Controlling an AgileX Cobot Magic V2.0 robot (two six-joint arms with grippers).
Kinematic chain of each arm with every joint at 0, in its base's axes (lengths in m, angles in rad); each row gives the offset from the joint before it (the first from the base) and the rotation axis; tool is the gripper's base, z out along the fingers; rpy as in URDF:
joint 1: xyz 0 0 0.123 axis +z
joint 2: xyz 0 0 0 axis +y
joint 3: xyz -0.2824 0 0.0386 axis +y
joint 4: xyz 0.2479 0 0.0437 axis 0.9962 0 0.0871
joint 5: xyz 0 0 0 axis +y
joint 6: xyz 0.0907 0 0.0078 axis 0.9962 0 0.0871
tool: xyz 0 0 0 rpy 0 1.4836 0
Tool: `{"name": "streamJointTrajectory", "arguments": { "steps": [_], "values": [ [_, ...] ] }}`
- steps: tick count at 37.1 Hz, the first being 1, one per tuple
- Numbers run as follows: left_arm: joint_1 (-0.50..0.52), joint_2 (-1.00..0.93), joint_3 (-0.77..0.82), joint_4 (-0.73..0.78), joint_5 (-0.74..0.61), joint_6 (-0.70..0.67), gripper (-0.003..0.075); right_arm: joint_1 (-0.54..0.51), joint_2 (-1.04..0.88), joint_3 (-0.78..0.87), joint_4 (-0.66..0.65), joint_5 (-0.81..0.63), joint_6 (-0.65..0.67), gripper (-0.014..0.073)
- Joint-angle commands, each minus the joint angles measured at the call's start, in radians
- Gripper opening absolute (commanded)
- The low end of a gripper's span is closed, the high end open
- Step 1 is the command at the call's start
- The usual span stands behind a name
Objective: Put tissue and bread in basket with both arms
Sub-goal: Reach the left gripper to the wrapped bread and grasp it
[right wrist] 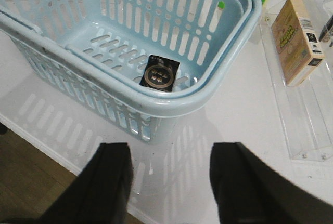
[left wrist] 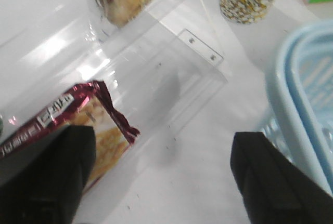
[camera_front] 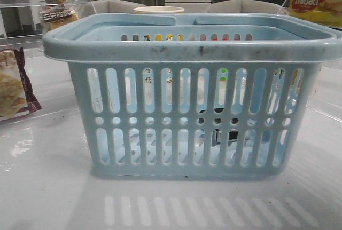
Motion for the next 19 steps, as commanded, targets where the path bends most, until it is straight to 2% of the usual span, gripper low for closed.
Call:
{"name": "streamJointTrajectory", "arguments": {
  "steps": [1,11,19],
  "values": [
    [0.033,0.086,-0.148,-0.013,-0.076,-0.009,0.0582,0.001,0.001,-0.025,-0.021,-0.062,-0.01,0.045],
    [0.069,0.369,-0.413,-0.044,-0.104,-0.009,0.0582,0.001,0.001,-0.025,-0.021,-0.062,-0.01,0.045],
    [0.069,0.512,-0.52,-0.042,-0.204,-0.009,0.0582,0.001,0.001,-0.025,-0.021,-0.061,-0.01,0.045]
  ]
}}
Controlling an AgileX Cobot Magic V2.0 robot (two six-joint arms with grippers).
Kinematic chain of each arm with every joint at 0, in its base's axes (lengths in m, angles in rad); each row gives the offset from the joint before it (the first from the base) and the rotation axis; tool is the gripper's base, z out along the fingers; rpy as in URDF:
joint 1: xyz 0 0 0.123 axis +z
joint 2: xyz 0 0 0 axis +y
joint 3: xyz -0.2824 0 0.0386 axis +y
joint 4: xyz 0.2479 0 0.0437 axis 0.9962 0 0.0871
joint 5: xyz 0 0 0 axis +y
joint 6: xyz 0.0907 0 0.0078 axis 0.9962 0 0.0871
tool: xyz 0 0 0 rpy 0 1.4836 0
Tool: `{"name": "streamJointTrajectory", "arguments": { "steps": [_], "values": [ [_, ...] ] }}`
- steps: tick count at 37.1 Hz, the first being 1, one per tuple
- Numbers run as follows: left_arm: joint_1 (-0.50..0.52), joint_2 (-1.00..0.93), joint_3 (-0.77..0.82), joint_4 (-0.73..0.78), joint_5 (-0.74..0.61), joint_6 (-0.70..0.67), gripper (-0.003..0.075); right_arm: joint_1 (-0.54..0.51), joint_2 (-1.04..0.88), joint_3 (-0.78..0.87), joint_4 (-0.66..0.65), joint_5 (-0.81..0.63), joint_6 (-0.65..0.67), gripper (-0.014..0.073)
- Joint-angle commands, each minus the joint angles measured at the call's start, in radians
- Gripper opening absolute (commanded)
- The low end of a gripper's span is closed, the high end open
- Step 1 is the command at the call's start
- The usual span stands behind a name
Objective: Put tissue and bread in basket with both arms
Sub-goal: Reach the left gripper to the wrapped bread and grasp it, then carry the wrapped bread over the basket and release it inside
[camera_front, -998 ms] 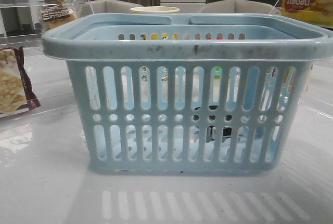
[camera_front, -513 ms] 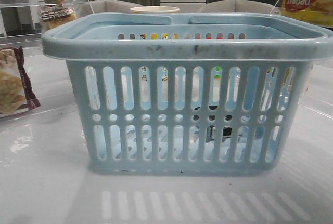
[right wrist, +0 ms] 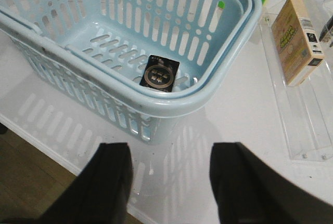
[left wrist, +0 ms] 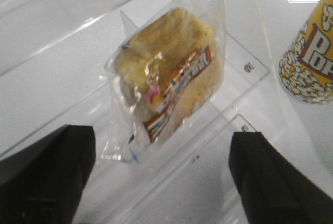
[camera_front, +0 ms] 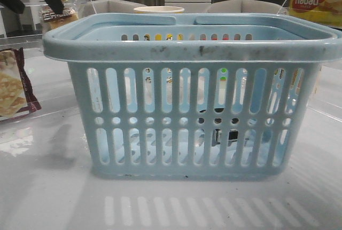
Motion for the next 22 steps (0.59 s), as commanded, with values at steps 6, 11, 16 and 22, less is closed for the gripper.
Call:
{"name": "streamJointTrajectory", "arguments": {
  "steps": [6,11,16,22],
  "values": [
    [0.003,0.038,-0.076,0.022,-0.195,-0.009,0.0581,0.001,0.001,-0.025,-0.021,-0.061,-0.01,0.045],
    [0.003,0.057,-0.076,0.029,-0.225,-0.009,0.0553,0.001,0.001,-0.025,-0.021,-0.061,-0.01,0.045],
    [0.003,0.059,-0.076,0.033,-0.234,-0.009,0.0421,0.001,0.001,-0.025,-0.021,-0.061,-0.01,0.045],
    [0.003,0.049,-0.076,0.033,-0.224,-0.009,0.0262,0.001,0.001,-0.025,-0.021,-0.061,-0.01,0.045]
  ]
}}
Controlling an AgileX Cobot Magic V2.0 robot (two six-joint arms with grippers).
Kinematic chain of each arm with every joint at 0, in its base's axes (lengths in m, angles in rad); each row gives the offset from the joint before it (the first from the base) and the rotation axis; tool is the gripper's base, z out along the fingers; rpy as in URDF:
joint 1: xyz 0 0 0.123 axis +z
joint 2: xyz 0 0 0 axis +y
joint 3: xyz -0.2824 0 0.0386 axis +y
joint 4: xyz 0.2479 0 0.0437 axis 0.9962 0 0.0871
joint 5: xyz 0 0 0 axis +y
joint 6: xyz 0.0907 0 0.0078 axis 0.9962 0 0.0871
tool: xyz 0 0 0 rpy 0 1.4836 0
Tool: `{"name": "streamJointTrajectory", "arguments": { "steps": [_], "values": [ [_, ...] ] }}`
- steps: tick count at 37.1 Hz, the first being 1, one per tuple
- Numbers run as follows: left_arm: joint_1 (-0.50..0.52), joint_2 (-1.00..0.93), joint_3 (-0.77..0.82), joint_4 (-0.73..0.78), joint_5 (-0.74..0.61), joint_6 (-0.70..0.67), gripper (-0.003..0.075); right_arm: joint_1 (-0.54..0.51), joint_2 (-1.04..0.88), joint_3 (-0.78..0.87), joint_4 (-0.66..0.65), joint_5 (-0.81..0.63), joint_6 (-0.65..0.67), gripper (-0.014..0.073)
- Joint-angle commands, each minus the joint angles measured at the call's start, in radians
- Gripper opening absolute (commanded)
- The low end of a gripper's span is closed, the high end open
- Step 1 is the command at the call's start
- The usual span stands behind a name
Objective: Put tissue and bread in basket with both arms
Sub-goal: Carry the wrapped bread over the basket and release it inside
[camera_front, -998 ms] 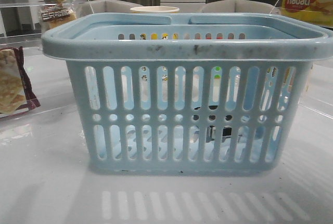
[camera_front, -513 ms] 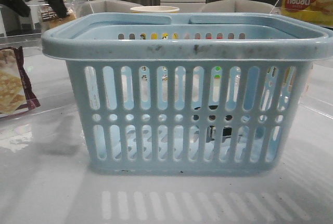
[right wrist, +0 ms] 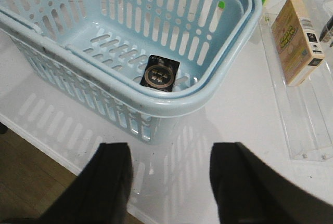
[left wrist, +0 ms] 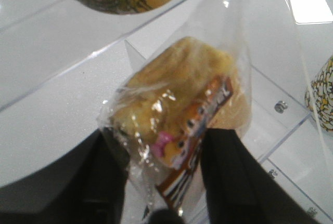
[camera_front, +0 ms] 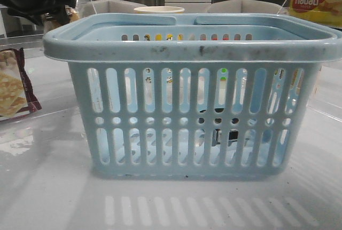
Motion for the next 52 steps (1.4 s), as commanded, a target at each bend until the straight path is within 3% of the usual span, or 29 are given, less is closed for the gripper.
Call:
{"name": "streamJointTrajectory", "arguments": {
  "steps": [1,7,15,18,23,27,33,40,42,50,52],
  "values": [
    [0.003,-0.074,-0.039,0.001,-0.059,-0.007,0.0231,0.001,0.001,-0.025,-0.019,-0.061,-0.01,0.045],
    [0.003,-0.164,-0.043,0.001,0.013,-0.007,0.0088,0.001,0.001,-0.025,-0.019,-0.061,-0.01,0.045],
    [-0.01,-0.318,-0.053,-0.011,0.239,-0.007,0.0091,0.001,0.001,-0.025,-0.019,-0.061,-0.01,0.045],
    [-0.039,-0.402,-0.053,-0.023,0.349,0.001,0.0091,0.001,0.001,-0.025,-0.019,-0.061,-0.01,0.045],
    [-0.123,-0.496,-0.051,-0.037,0.421,0.077,0.0091,0.001,0.001,-0.025,-0.019,-0.061,-0.01,0.045],
    [-0.214,-0.557,-0.023,-0.082,0.413,0.162,0.0091,0.001,0.001,-0.025,-0.019,-0.061,-0.01,0.045],
    [-0.391,-0.582,0.043,-0.093,0.392,0.186,0.0091,0.001,0.001,-0.025,-0.019,-0.061,-0.01,0.045],
    [-0.538,-0.548,0.176,-0.093,0.258,0.186,0.0091,0.001,0.001,-0.025,-0.019,-0.061,-0.01,0.045],
    [-0.559,-0.524,0.2,-0.089,0.238,0.186,0.0118,0.001,0.001,-0.025,-0.019,-0.061,-0.01,0.045],
    [-0.558,-0.452,0.207,-0.094,0.212,0.174,0.0515,0.001,0.001,-0.025,-0.019,-0.061,-0.01,0.045],
    [-0.556,-0.466,0.207,-0.101,0.236,0.175,0.0551,0.001,0.001,-0.025,-0.019,-0.061,-0.01,0.045]
  ]
}}
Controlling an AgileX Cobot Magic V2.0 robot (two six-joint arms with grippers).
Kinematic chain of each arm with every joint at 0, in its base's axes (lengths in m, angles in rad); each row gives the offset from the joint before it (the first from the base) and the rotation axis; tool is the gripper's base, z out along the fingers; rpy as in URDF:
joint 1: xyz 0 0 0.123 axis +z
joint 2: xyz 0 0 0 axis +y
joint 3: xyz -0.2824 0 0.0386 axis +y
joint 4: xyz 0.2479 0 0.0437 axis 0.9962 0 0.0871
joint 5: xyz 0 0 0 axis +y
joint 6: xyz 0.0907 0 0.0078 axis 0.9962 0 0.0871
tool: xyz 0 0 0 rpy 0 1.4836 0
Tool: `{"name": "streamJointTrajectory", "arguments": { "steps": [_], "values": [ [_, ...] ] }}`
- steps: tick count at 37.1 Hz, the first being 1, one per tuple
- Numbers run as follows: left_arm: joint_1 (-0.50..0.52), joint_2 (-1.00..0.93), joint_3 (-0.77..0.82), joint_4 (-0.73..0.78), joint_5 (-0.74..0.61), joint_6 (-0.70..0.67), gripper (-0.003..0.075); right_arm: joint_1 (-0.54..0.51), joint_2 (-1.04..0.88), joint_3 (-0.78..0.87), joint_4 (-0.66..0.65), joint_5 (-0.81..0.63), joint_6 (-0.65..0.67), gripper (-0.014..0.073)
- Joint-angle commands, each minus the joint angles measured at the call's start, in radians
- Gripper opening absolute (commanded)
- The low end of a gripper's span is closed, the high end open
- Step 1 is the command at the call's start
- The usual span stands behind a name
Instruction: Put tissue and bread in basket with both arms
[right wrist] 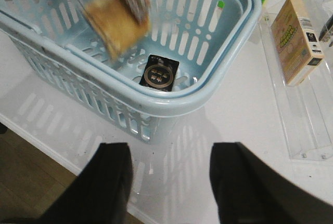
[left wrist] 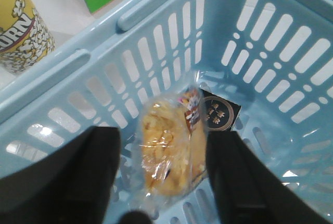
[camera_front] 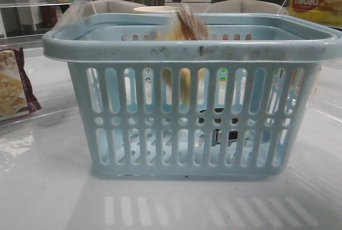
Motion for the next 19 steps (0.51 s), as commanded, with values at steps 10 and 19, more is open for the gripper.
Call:
{"name": "streamJointTrajectory", "arguments": {
  "steps": [10,19],
  "values": [
    [0.004,-0.302,0.024,-0.102,0.001,-0.01,0.0547,0.001,0.001,-0.025,-0.019,-0.061,-0.01,0.045],
    [0.004,-0.648,0.346,-0.091,-0.003,-0.01,0.0547,0.001,0.001,-0.025,-0.019,-0.061,-0.01,0.045]
  ]
}}
